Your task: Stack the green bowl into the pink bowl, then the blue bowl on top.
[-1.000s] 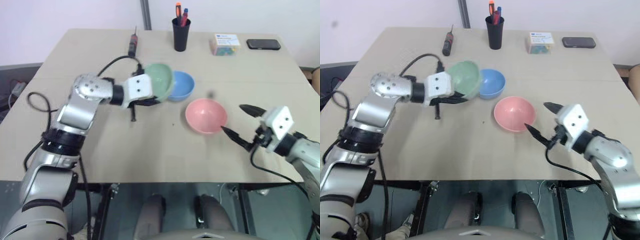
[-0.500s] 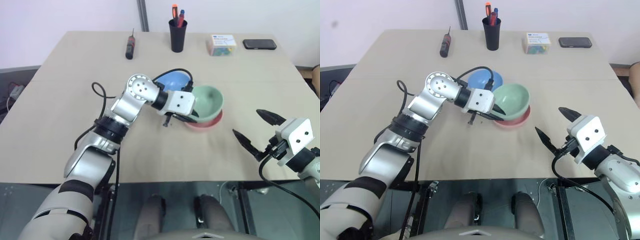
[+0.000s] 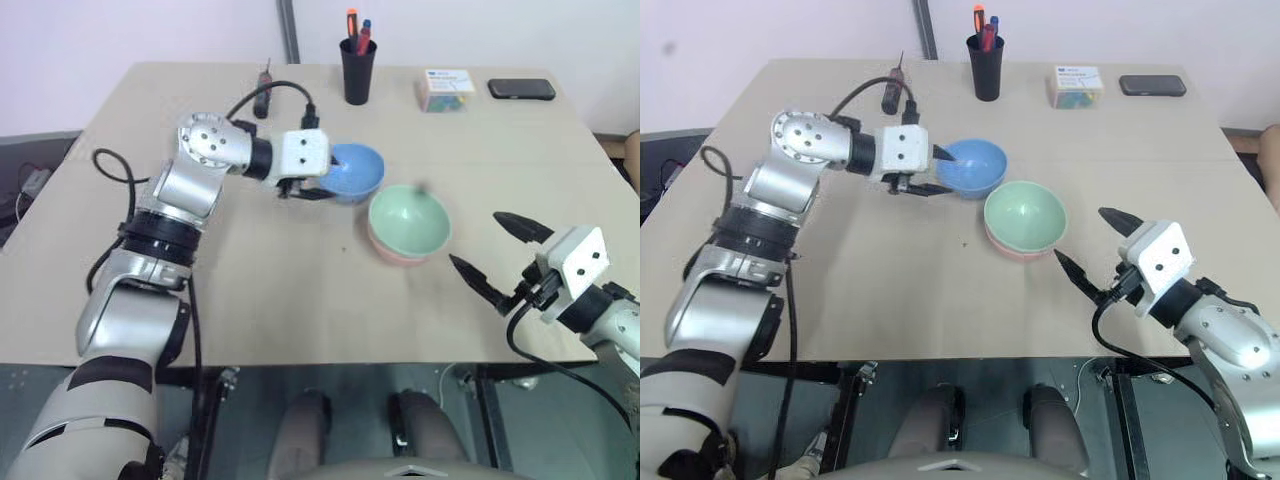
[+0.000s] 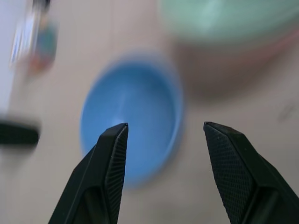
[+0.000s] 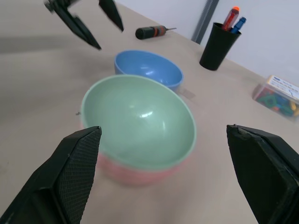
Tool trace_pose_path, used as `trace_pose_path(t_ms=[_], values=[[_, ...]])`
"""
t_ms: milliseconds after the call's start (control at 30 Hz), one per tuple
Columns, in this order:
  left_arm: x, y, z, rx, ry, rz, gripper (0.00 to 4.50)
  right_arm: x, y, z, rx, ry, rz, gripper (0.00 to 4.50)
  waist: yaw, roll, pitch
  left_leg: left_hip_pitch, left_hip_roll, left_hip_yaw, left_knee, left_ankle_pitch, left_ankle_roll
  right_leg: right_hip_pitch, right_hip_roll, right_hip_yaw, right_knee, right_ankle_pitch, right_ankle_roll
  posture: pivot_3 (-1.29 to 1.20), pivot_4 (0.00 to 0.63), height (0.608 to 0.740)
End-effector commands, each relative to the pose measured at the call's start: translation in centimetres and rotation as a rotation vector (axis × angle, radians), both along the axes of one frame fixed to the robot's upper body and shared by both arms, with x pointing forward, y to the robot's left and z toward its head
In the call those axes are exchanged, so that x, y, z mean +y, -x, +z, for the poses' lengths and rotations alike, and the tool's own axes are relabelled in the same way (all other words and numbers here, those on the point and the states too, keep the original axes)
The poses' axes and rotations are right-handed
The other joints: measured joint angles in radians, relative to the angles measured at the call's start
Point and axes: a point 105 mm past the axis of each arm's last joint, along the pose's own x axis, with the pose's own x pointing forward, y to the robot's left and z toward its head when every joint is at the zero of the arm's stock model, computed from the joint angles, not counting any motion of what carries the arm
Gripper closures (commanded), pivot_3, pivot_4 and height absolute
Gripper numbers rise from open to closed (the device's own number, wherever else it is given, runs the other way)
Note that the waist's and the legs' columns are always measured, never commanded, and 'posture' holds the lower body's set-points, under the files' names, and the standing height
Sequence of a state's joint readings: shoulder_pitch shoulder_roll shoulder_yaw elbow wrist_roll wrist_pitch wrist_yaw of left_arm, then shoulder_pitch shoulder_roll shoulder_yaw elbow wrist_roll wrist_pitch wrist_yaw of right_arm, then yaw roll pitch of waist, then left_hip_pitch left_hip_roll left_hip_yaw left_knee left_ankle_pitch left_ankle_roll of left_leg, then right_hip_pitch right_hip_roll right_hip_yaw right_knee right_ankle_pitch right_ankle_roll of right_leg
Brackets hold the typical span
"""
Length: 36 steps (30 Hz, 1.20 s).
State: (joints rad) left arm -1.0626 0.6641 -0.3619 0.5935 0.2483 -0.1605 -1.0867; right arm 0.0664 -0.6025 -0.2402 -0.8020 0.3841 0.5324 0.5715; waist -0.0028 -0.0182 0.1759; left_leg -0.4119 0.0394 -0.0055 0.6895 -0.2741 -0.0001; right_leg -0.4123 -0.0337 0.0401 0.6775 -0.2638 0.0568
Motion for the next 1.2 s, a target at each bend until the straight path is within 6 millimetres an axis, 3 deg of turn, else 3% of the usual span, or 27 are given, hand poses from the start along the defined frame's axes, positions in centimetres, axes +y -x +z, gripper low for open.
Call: trace_pose_path(t_ms=[33,300,500,633,667,700,900,1200], values=[[-1.9,-1.2,-0.1,-0.100,-0.052,-0.035,1.78,0.7,0.2,0.7,-0.034,0.012,0.049,0.00,0.010,0.000,0.000,0.000,0.000,0.000,0.000,0.000,0.000,0.000,0.000,0.000,0.000,0.000,0.000,0.00,0.150,0.740],[-3.6,-2.7,-1.4,-0.135,-0.105,-0.054,1.78,0.9,0.7,0.6,-0.037,0.024,0.049,0.00,0.012,-0.001,0.000,-0.002,0.000,-0.001,0.000,0.000,0.000,-0.001,0.000,-0.002,-0.001,0.000,0.000,0.00,0.150,0.740],[-4.1,-2.9,-0.1,-0.160,-0.067,-0.073,1.78,0.9,1.2,0.5,-0.039,0.031,0.028,0.00,0.008,-0.001,0.000,-0.002,0.000,-0.001,0.000,0.000,0.000,-0.001,0.000,-0.002,0.000,0.000,0.000,0.00,0.150,0.740],[-2.7,-2.2,1.2,-0.148,-0.075,-0.089,0.73,0.6,1.3,0.4,-0.038,0.029,0.010,0.00,0.002,-0.001,0.000,-0.002,0.000,-0.001,0.000,0.000,0.000,-0.001,0.000,-0.002,0.000,0.000,0.000,0.00,0.150,0.740],[-2.5,-2.2,1.4,-0.153,-0.080,-0.089,0.24,0.5,1.3,0.4,-0.038,0.029,0.006,0.00,-0.001,-0.001,0.000,-0.002,0.000,-0.001,0.000,0.000,0.000,-0.001,0.000,-0.002,0.000,0.000,0.000,0.00,0.150,0.740],[-2.4,-2.1,1.6,-0.158,-0.080,-0.090,0.10,0.5,1.2,0.3,-0.039,0.028,0.004,0.00,-0.002,-0.001,0.000,-0.002,0.000,-0.001,0.000,0.000,0.000,-0.001,0.000,-0.002,0.000,0.000,0.000,0.00,0.150,0.740],[-3.9,-2.2,2.6,-0.200,-0.053,-0.116,0.10,0.4,1.0,0.4,-0.041,0.023,-0.001,0.00,0.000,-0.001,0.000,-0.002,0.000,-0.001,0.001,0.000,0.000,-0.001,-0.001,-0.002,0.000,0.000,0.000,0.00,0.150,0.740],[-7.2,-2.4,-0.5,-0.194,-0.149,-0.187,0.10,-0.1,1.2,0.6,-0.047,0.036,-0.008,0.00,-0.003,-0.001,0.000,-0.002,0.000,-0.001,0.001,0.000,0.000,-0.001,-0.001,-0.002,0.000,0.000,0.000,0.00,0.150,0.740]])
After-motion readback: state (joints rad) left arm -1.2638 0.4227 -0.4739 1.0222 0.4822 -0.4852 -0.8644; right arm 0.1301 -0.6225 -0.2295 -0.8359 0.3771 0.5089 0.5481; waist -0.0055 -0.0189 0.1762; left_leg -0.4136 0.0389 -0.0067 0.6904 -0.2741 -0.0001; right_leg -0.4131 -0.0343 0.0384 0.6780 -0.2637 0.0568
